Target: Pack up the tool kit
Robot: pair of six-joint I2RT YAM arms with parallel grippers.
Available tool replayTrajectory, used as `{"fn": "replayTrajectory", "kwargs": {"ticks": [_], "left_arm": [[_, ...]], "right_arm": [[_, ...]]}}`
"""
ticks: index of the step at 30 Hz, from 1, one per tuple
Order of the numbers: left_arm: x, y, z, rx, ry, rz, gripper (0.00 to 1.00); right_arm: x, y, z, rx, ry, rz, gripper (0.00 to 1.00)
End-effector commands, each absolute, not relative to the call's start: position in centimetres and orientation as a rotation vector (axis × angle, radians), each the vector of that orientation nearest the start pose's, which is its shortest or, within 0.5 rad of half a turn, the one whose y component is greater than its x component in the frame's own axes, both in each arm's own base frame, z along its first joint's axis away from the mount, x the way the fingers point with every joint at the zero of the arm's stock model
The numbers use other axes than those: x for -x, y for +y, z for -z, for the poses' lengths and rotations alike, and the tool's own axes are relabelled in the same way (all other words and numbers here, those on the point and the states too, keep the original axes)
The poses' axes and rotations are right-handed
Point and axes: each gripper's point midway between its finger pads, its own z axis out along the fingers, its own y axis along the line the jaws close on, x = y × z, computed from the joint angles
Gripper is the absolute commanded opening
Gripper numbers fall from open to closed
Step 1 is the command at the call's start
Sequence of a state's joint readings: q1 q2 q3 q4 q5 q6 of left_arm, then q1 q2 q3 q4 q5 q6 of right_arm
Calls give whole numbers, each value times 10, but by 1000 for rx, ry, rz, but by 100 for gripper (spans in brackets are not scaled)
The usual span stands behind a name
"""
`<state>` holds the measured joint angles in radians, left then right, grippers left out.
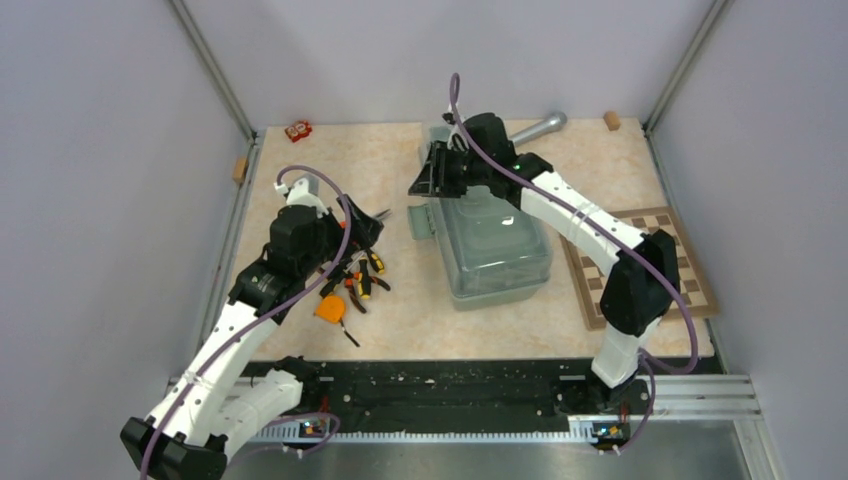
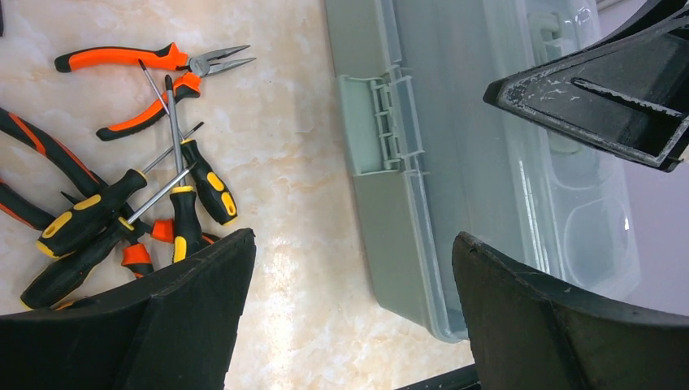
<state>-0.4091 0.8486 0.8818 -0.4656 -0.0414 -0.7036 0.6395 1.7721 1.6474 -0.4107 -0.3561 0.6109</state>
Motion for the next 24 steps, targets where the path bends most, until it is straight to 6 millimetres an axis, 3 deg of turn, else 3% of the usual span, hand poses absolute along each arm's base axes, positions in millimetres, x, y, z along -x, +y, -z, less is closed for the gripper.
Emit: {"fn": "replayTrajectory", "kwargs": {"ticks": [1, 6, 11, 14, 24], "left_arm": [[-273, -142, -265, 311, 1990, 695, 95], [-272, -146, -264, 312, 1998, 720, 95], [-274, -144, -261, 305, 2002, 699, 95], [-274, -144, -257, 298, 2013, 689, 95], [-277, -142, -253, 288, 2022, 661, 95]], "right_arm": [[-354, 366, -277, 205, 2210, -1177, 39], [-360, 336, -272, 236, 2240, -932, 43], [-366, 310, -301, 265, 2169, -766, 54], [-372, 295, -304, 261, 2174, -647, 60], [-374, 295, -253, 273, 2340, -569, 69]]}}
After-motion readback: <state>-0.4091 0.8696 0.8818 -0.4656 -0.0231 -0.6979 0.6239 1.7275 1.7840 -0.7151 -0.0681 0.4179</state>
